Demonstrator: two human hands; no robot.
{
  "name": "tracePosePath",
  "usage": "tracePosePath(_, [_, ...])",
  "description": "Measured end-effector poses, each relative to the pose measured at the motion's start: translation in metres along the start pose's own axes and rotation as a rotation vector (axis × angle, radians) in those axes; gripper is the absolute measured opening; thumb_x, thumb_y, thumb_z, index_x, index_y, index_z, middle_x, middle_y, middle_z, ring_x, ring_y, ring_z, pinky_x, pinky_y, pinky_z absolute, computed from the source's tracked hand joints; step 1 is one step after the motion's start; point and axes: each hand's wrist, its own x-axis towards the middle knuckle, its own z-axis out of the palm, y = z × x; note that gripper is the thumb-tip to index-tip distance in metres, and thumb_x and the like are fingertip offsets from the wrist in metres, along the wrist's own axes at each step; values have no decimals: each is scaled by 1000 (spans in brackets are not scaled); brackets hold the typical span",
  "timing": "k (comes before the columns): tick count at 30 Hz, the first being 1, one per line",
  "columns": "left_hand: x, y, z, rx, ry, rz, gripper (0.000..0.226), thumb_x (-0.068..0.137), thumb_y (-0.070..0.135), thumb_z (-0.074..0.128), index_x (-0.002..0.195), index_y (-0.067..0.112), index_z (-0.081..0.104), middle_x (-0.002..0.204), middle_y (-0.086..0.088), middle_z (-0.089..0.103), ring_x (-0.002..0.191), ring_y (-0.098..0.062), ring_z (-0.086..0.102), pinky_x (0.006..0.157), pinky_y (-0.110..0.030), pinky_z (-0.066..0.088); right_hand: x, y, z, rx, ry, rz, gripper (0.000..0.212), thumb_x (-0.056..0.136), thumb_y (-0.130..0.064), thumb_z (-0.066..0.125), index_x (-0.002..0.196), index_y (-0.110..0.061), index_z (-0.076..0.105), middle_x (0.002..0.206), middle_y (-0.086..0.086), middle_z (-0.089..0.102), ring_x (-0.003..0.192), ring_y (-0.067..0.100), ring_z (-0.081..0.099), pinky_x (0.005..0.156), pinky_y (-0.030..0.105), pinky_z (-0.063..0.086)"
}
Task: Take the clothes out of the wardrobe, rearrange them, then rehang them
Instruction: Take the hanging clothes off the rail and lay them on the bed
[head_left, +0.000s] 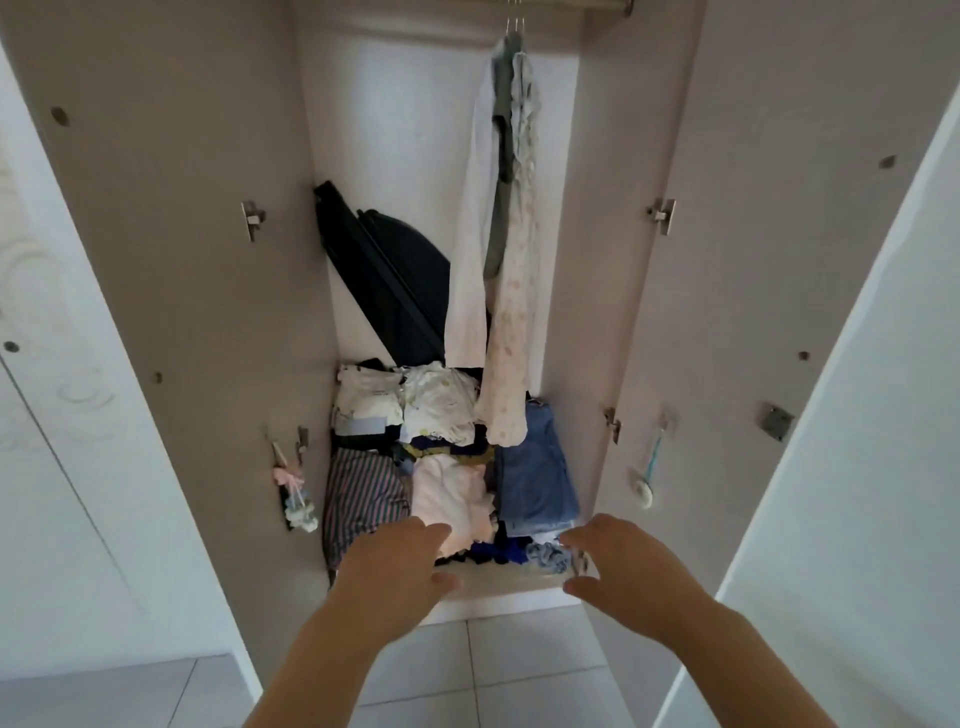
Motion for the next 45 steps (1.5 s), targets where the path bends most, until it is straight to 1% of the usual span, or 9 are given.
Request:
tracePosePath(9, [147,-69,-30,-53,57,32,56,94,47,44,144,26,30,145,3,37,130,-14,36,103,-25,32,162,-6,-43,-110,-2,-56,37,99,-26,41,133,-14,47,133,3,48,120,15,45,92,17,32])
tracePosePath(13, [207,-92,-48,-68,105,30,49,93,49,45,135,23,43,129,1,50,116,-15,47,94,-28,41,222,-1,-64,-111,40,-46,47,96,-33,47,140,-23,37,136,1,43,124,16,41,99,23,33])
tracePosePath(22, [327,-123,-83,-65,172,9,58,92,54,37,142,26,32,143,0,39,131,-15,36,105,-26,32,364,23,-104,-90,104,-146,55,93,-40,52,143,-28,32,136,-1,42,125,13,39,104,23,31])
tracePosePath(25, [374,-132,-101,-59,233,-16,55,95,48,42,143,26,31,142,1,40,128,-14,39,103,-25,34,414,31,-126,-64,138,-204,55,93,-39,51,143,-27,32,140,-2,40,128,12,36,107,22,29])
tracePosePath(28, [421,-138,-122,-64,280,-43,65,89,60,37,144,24,31,138,1,44,124,-14,42,102,-28,36,459,36,-154,-67,213,-269,54,94,-39,51,143,-28,33,139,-2,41,127,12,37,104,21,27])
tracePosePath(34, [491,-157,-169,-72,542,-111,51,98,38,41,146,26,27,141,3,41,123,-15,43,99,-29,39,536,20,-210,-60,399,-491,49,94,-35,50,141,-26,37,134,-2,44,121,12,42,100,19,31])
tracePosePath(38, [531,-177,-198,-132,729,-119,51,97,34,44,145,24,31,141,3,43,124,-15,43,98,-26,40,572,-8,-246,23,556,-699,49,92,-27,57,138,-24,44,126,0,48,114,15,45,95,28,40])
tracePosePath(41, [563,-190,-218,-200,851,-105,50,95,31,50,142,20,37,140,0,45,125,-18,42,100,-28,39,603,-26,-280,-12,784,-780,48,88,-20,60,135,-19,49,127,5,51,111,22,48,92,32,43])
tracePosePath(45, [608,-199,-244,-283,956,-37,53,93,31,53,142,20,37,140,1,44,128,-15,38,103,-25,33,647,-50,-335,-146,1117,-705,48,81,-16,69,127,-14,57,124,12,56,109,28,54,88,34,43])
